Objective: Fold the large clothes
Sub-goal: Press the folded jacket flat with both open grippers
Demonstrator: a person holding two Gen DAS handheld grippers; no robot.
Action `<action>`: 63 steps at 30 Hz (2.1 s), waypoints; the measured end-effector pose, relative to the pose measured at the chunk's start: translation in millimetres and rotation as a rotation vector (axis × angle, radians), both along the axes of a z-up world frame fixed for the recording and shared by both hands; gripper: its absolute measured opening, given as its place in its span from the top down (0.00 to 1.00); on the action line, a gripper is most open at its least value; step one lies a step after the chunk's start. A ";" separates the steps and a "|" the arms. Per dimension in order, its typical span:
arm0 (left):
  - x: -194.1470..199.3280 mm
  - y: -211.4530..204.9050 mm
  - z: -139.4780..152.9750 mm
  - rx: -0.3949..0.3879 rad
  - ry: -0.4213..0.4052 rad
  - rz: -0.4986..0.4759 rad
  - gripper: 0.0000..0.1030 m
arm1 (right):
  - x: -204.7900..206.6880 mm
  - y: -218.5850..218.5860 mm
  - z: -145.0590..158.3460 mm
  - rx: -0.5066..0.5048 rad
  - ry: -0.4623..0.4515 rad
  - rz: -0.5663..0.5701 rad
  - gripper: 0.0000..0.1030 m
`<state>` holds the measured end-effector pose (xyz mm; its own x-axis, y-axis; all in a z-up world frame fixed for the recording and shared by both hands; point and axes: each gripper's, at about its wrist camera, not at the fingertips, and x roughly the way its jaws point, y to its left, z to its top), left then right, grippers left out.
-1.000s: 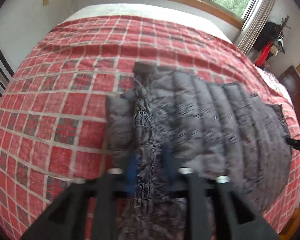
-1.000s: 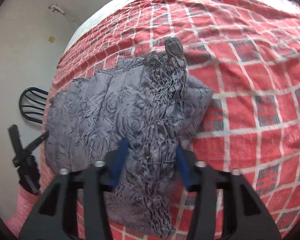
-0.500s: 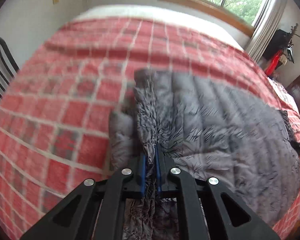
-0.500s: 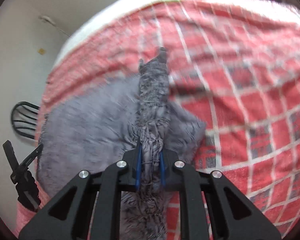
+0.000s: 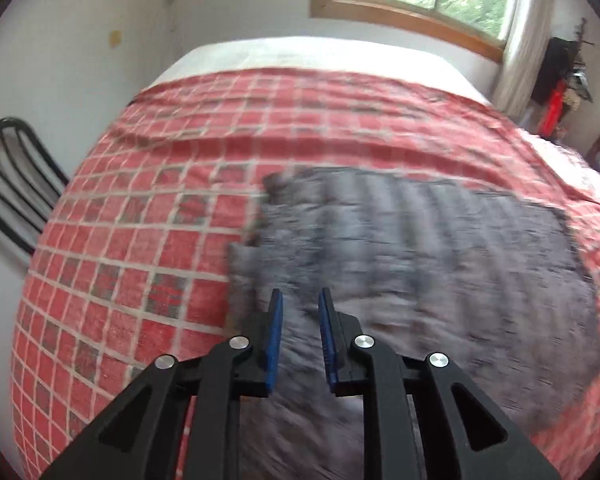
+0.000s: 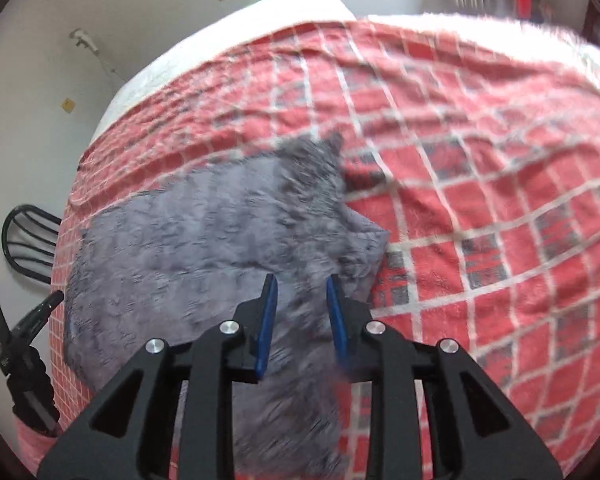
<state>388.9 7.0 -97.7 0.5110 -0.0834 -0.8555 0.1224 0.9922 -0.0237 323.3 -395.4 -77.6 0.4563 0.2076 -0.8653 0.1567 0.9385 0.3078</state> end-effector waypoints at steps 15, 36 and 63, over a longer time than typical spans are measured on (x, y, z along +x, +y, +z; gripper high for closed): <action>-41.8 -82.3 -6.6 0.004 0.001 -0.148 0.82 | -7.0 101.5 -19.9 -0.047 0.057 0.153 0.74; -36.7 -82.2 -60.8 -0.016 0.106 -0.140 0.82 | -13.8 115.2 -68.1 -0.105 0.072 0.146 0.73; 11.7 -98.1 -66.6 -0.051 0.157 -0.147 0.82 | 25.8 108.9 -66.5 -0.087 0.083 0.149 0.71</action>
